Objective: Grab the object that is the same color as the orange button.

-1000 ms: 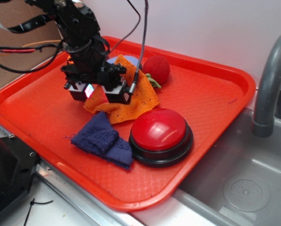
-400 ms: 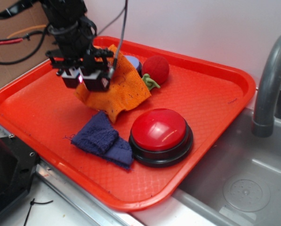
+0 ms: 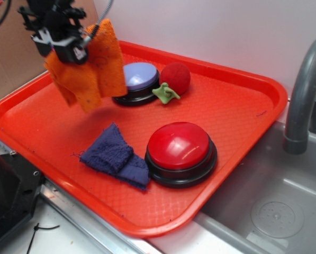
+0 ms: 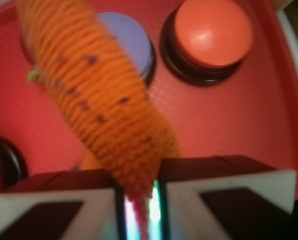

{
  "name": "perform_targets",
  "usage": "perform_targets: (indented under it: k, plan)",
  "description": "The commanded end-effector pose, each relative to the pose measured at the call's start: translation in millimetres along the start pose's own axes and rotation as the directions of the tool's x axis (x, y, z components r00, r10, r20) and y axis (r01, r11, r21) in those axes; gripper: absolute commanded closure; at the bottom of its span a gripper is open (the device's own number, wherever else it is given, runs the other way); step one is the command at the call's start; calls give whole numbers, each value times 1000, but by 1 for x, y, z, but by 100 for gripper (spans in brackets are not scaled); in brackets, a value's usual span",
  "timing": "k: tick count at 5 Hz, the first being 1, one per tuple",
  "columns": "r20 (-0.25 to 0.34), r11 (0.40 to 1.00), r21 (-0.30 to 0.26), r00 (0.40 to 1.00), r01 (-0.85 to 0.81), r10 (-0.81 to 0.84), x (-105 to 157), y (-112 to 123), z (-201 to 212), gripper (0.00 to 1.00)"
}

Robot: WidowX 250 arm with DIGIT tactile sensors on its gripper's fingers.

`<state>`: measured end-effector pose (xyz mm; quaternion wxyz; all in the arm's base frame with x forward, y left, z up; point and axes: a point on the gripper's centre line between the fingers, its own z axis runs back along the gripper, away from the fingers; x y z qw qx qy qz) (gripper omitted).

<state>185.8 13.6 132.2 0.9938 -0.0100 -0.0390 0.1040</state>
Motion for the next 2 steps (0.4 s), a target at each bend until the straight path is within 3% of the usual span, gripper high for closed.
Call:
perform_targets:
  k: [1, 2]
  plan:
    - [87, 999, -8, 995, -53, 54, -14, 39, 45, 100]
    - [22, 998, -24, 998, -63, 63, -14, 44, 40, 100]
